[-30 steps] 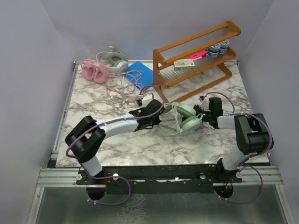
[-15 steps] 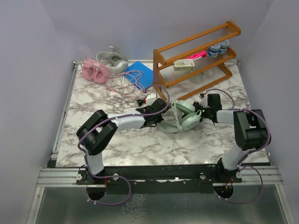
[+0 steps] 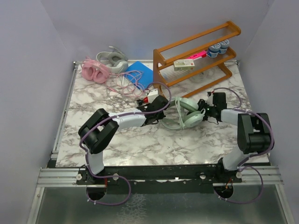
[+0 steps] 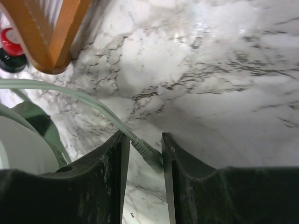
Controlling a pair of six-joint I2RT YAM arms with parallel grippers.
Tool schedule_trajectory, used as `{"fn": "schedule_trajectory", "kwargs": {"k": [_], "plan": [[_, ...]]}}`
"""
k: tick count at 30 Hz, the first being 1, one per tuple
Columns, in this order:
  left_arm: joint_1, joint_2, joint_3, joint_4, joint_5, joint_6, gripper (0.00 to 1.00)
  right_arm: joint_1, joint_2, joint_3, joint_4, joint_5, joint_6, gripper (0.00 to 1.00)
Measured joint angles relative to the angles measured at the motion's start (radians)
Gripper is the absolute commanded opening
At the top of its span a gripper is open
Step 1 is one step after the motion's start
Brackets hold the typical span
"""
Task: Wrap the headphones
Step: Place the headphones at the center of the board.
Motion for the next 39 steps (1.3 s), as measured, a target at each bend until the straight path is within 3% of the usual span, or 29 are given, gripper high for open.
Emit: {"fn": "schedule_trajectory", "kwargs": {"k": [2,6,13,19,31,33,35,37,39], "plan": [[0.000,0.000,-0.002,0.016,0.005,0.014,0.00,-0.005,-0.023,0.000,-0.031,0.045,-0.011,0.41],[0.006,0.000,-0.018,0.027,0.014,0.032,0.00,-0.006,-0.077,0.000,-0.100,0.157,-0.026,0.57],[0.039,0.000,-0.045,0.030,0.027,0.033,0.00,-0.014,-0.107,0.000,-0.140,0.174,-0.035,0.54],[0.053,0.002,-0.047,0.004,0.030,0.037,0.00,-0.017,-0.130,0.000,-0.189,0.164,-0.038,0.59],[0.071,0.050,0.026,-0.046,0.022,0.022,0.00,-0.080,-0.236,0.127,-0.405,0.541,-0.033,0.62],[0.070,0.053,0.042,-0.063,0.015,0.022,0.00,-0.080,-0.297,0.131,-0.417,0.564,-0.054,0.70],[0.065,0.053,0.051,-0.075,0.007,0.022,0.00,-0.080,-0.360,0.129,-0.408,0.530,-0.093,0.98],[0.060,0.053,0.058,-0.083,0.004,0.021,0.03,-0.082,-0.439,0.108,-0.359,0.428,-0.150,1.00],[0.052,0.053,0.068,-0.093,0.000,0.021,0.12,-0.074,-0.493,0.098,-0.329,0.332,-0.188,1.00]]}}
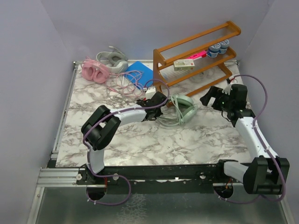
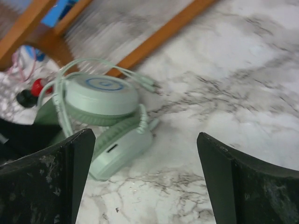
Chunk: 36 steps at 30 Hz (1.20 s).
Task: Wrap the headphones
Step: Place the headphones at the center of the board.
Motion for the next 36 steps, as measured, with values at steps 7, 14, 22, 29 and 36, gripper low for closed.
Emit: {"fn": "schedule_trajectory", "kwargs": {"k": [7,14,22,29,36], "plan": [[-0.036,0.023,0.061,0.000,0.006,-0.004,0.42,0.149,0.025,0.047,0.000,-0.076,-0.111,1.00],[-0.043,0.029,0.078,0.027,0.019,-0.005,0.63,0.303,0.109,0.153,-0.074,0.040,-0.179,1.00],[-0.033,-0.071,0.018,0.020,0.011,0.023,0.73,0.426,0.228,0.257,-0.168,0.214,-0.231,0.95],[-0.001,-0.262,-0.058,-0.005,0.018,0.072,0.73,0.538,0.299,0.300,-0.233,0.367,-0.231,0.86],[0.103,-0.540,-0.203,0.008,0.054,0.084,0.65,0.638,0.328,0.343,-0.290,0.481,-0.207,0.80]]}}
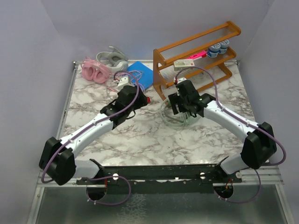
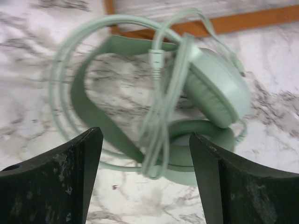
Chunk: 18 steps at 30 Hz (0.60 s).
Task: Wrap the headphones
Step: Place the headphones at the center of the board, then move the headphones to the center of the board.
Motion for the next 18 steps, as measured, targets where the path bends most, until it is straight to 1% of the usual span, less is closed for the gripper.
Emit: {"fn": "schedule_trajectory", "kwargs": {"k": [1,4,5,7,10,13,18], "plan": [[0.023,-0.032,-0.022,0.002,0.000,0.000,0.65,0.023,0.000,0.011,-0.003,0.002,0.006,0.79],[0.080,-0.100,-0.074,-0.005,0.005,-0.004,0.64,0.111,0.003,0.043,0.002,-0.003,0.029,0.78],[0.098,-0.114,-0.087,-0.007,0.006,-0.006,0.64,0.141,0.009,0.056,0.008,-0.007,0.036,0.78],[0.138,-0.152,-0.117,-0.017,0.011,-0.011,0.64,0.181,0.032,0.078,0.020,-0.016,0.049,0.83],[0.198,-0.201,-0.152,-0.035,0.013,-0.013,0.64,0.206,0.103,0.111,0.048,-0.022,0.071,0.83],[0.236,-0.237,-0.171,-0.050,0.018,-0.012,0.64,0.211,0.183,0.134,0.058,-0.014,0.095,0.79],[0.265,-0.255,-0.177,-0.054,0.040,-0.010,0.64,0.212,0.307,0.174,0.048,0.049,0.150,0.70]]}}
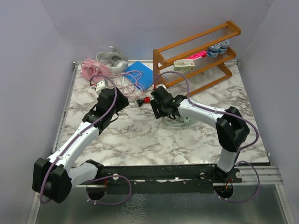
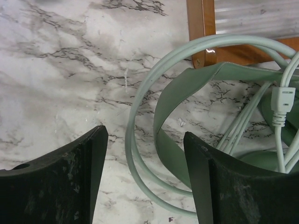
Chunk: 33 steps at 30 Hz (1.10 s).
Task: Wrap the headphones
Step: Move the headphones to the center of the board.
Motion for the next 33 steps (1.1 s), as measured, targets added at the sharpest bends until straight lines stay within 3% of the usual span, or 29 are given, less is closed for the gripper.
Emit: {"fn": "schedule_trajectory", "kwargs": {"k": [4,11,17,33], "plan": [[0.017,0.000,-0.002,-0.003,0.016,0.003,0.64,0.000,0.043,0.018,-0.009,0.039,0.022,0.54],[0.025,0.000,-0.006,-0.004,0.033,0.005,0.64,0.000,0.067,0.021,-0.008,0.053,0.031,0.43],[0.025,0.000,-0.016,-0.004,0.047,0.006,0.64,0.000,0.067,0.009,0.005,0.053,0.038,0.26],[0.025,0.005,-0.022,0.004,0.079,0.003,0.64,-0.014,-0.041,-0.163,0.005,0.145,0.051,0.20]]}}
